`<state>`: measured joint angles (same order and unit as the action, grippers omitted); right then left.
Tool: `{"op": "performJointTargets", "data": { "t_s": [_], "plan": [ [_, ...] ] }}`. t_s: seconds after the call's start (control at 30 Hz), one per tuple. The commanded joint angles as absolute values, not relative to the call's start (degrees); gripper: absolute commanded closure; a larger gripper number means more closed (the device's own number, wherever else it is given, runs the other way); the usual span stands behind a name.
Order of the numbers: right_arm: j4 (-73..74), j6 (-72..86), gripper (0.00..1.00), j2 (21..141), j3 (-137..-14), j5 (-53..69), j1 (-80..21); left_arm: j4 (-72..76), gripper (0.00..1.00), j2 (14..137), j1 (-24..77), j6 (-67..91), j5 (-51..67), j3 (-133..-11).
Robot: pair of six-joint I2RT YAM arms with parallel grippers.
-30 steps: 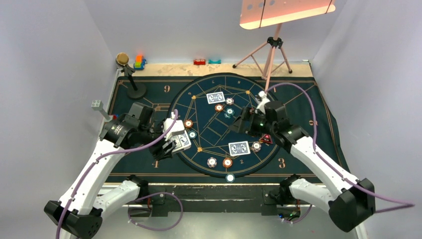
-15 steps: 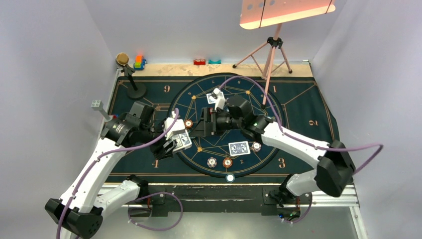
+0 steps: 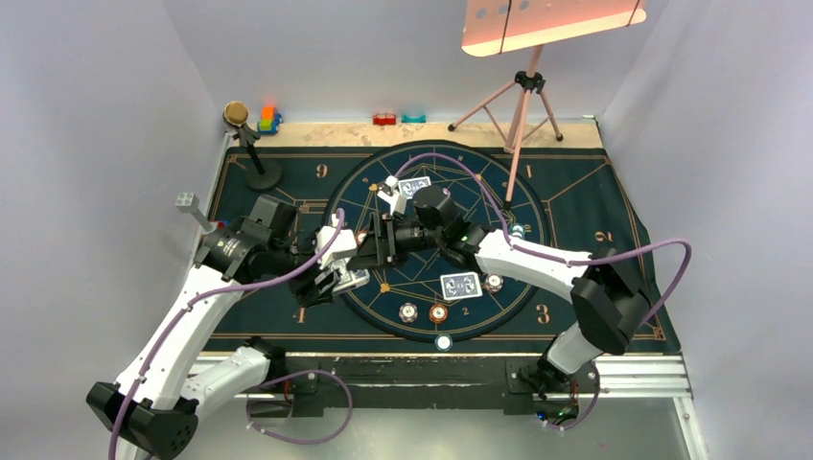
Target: Distribute texas hold em gaming equipment
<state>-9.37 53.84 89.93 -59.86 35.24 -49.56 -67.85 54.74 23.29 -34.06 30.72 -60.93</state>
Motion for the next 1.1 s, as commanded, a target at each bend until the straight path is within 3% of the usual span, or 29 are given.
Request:
{"op": "performJointTargets", "data": {
  "t_s": [0.0, 0.27, 0.7, 0.87, 1.07],
  "plan": [
    [-12.2, 54.8, 0.37, 88.5, -59.8, 37.3, -49.5, -66.6, 1.00, 54.1, 23.3, -33.8, 32.5, -62.5],
    [-12.3, 55.0, 0.50, 85.1, -55.9, 36.6, -47.4, -66.7, 1.00, 54.1, 23.3, -33.7, 32.7, -63.0],
    [-11.5, 55.0, 0.63, 80.3, -53.7, 36.9, -44.4, -66.8, 1.00, 54.1, 23.3, -33.9, 32.8, -63.1],
    [-10.3, 54.7, 0.72, 78.5, -53.9, 37.5, -42.3, -66.8, 1.00, 53.7, 23.3, -34.0, 32.7, -62.8],
    [-9.5, 55.0, 0.93, 76.7, -54.0, 39.0, -39.4, -66.8, 1.00, 53.5, 23.3, -34.2, 32.4, -62.3]
  ]
}}
